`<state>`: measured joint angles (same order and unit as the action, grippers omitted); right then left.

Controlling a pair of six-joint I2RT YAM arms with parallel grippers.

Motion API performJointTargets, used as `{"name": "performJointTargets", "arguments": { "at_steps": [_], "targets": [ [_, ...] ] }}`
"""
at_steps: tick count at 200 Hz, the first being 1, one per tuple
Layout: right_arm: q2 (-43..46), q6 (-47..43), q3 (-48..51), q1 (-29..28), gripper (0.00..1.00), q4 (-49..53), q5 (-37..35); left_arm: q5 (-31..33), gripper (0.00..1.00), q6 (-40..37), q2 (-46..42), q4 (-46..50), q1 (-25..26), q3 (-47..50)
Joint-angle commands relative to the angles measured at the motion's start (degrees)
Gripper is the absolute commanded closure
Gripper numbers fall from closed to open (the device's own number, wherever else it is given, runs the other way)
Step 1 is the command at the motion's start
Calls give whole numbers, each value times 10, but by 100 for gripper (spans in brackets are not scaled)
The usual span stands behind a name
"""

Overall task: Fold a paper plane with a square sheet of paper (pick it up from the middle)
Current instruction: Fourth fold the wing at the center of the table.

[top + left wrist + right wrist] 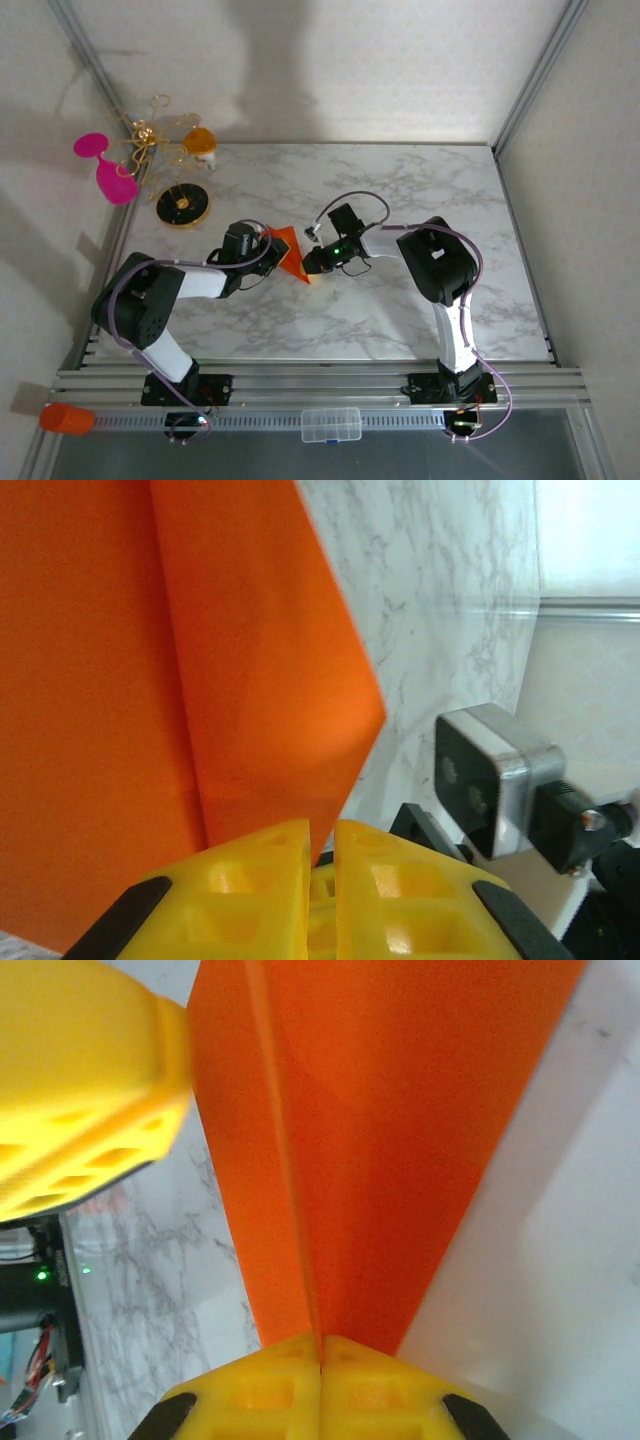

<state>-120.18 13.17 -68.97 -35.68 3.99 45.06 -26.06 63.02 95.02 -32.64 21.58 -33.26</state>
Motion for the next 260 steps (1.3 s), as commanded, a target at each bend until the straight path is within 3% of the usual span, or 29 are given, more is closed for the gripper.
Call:
{"name": "performJointTargets", "arguments": {
  "at_steps": [1, 123, 260],
  "targets": [
    [-25, 15, 24, 16, 93, 22, -4, -30, 86, -1, 17, -31, -4, -11],
    [-37, 14, 15, 17, 86, 37, 10, -57, 85, -24, 67, -39, -4, -39],
    [-46, 22, 6, 16, 81, 63, -20, -17, 88, -15, 78, 0, -4, -37]
  ]
}}
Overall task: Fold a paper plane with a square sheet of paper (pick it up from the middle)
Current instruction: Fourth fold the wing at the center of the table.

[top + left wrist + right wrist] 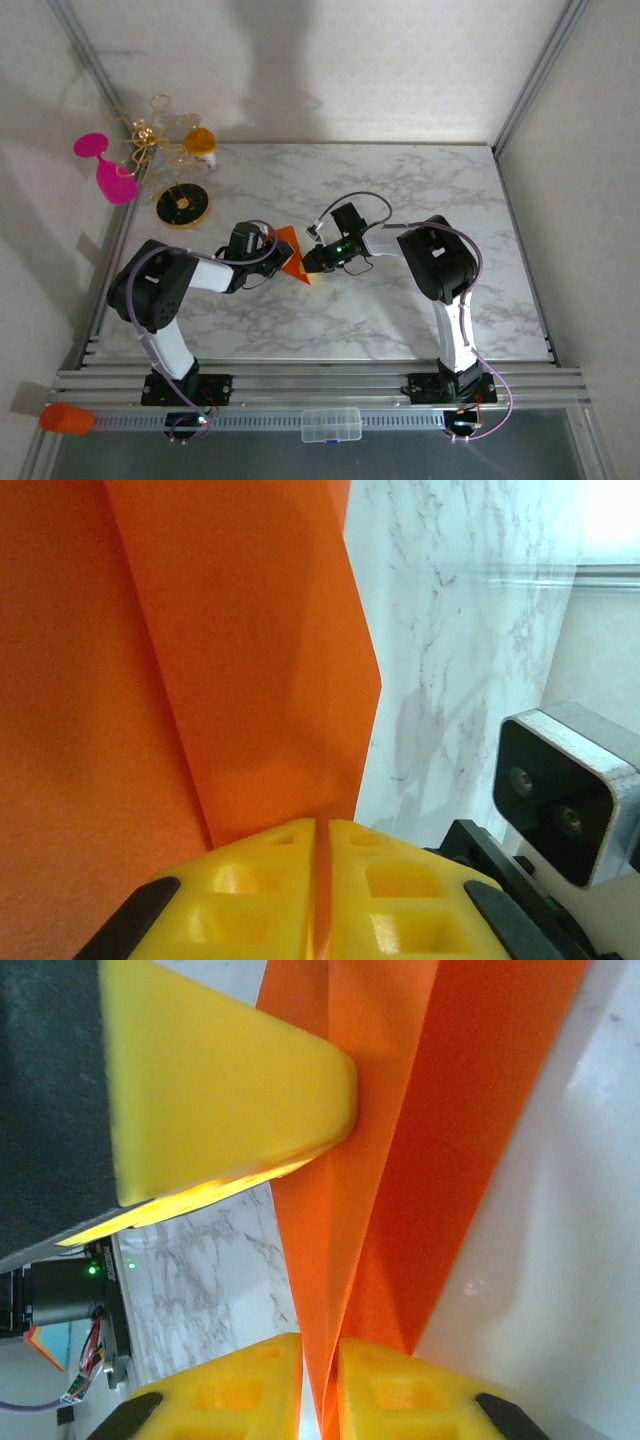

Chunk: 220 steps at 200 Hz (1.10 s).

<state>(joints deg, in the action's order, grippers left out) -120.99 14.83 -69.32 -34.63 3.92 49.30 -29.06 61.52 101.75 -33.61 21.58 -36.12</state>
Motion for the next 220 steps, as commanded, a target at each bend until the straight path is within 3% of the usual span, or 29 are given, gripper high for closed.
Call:
{"name": "performJointTargets", "arguments": {
  "at_steps": [1, 220],
  "targets": [
    [-39, 5, 10, 5, 81, 63, -63, 13, 88, 0, 11, 10, -4, -9],
    [-41, 9, 11, 4, 92, 83, -129, -20, 84, -14, 31, -28, -4, -18]
  ]
}}
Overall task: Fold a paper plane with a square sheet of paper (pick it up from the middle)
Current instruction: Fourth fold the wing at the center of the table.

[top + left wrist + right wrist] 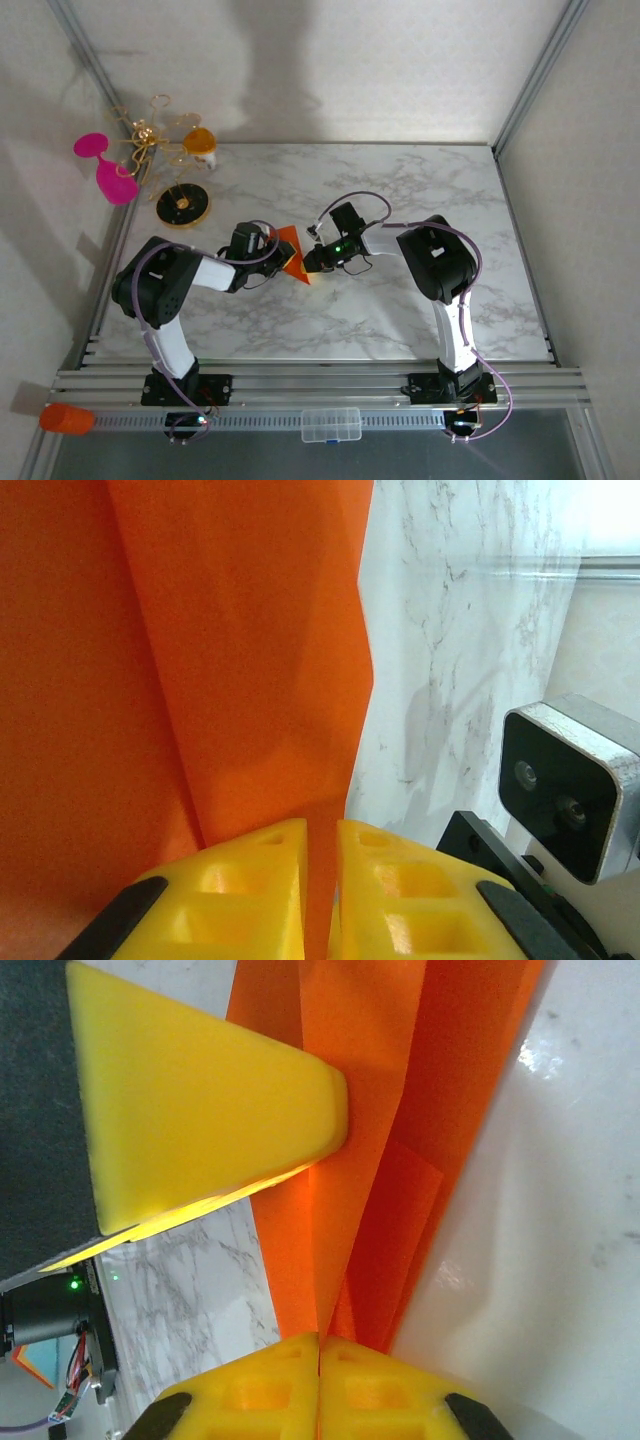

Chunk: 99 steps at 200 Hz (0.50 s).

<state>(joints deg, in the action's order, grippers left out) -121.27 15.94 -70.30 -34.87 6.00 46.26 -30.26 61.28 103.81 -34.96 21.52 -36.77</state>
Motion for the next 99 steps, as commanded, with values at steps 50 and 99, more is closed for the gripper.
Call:
{"name": "performJointTargets", "arguments": {
  "at_steps": [50, 99],
  "targets": [
    [-38, -5, 22, 7, 91, 61, -103, -12, 84, -11, 10, -21, -4, -14],
    [-40, -6, 20, 7, 86, 62, -108, -22, 84, -21, 5, -27, -3, -17]
  ]
}}
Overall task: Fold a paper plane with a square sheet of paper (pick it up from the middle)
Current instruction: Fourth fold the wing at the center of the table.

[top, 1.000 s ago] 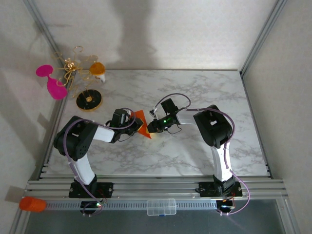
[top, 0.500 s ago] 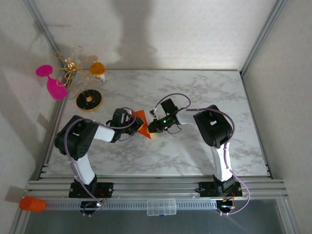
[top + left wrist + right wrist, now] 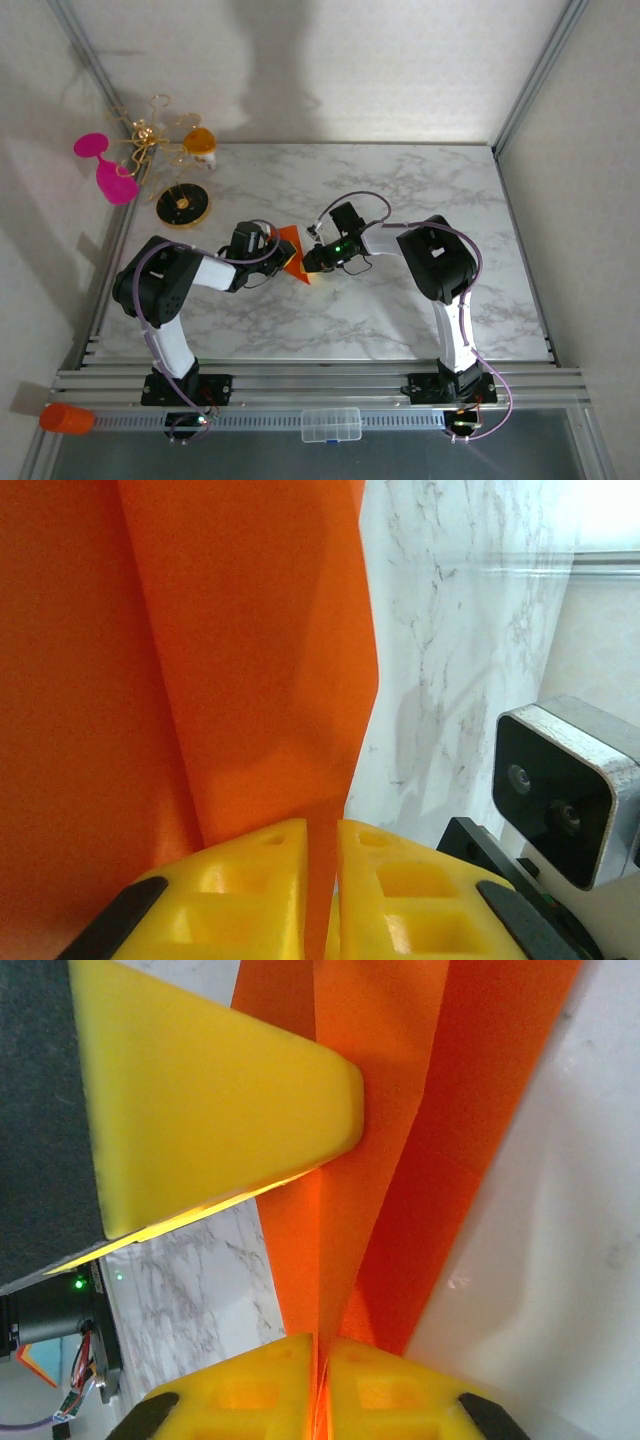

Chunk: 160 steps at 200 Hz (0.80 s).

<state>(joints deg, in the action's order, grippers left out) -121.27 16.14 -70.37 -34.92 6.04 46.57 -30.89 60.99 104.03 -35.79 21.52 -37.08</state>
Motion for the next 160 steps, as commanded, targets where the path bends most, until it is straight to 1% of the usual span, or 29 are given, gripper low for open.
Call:
{"name": "performJointTargets", "arguments": {
  "at_steps": [1, 29, 58, 82, 160],
  "targets": [
    [-40, -8, 20, 7, 86, 62, -111, -15, 84, -18, 3, -18, -3, -14],
    [-41, -7, 19, 7, 86, 62, -112, -19, 84, -23, 7, -16, -3, -20],
    [-42, -7, 18, 7, 90, 63, -115, -21, 84, -28, 12, -10, -2, -25],
    [-42, -7, 19, 7, 91, 64, -115, -19, 84, -28, 20, -6, -2, -26],
    [-41, -7, 18, 7, 90, 66, -116, -18, 84, -31, 37, -7, -2, -29]
  ]
}}
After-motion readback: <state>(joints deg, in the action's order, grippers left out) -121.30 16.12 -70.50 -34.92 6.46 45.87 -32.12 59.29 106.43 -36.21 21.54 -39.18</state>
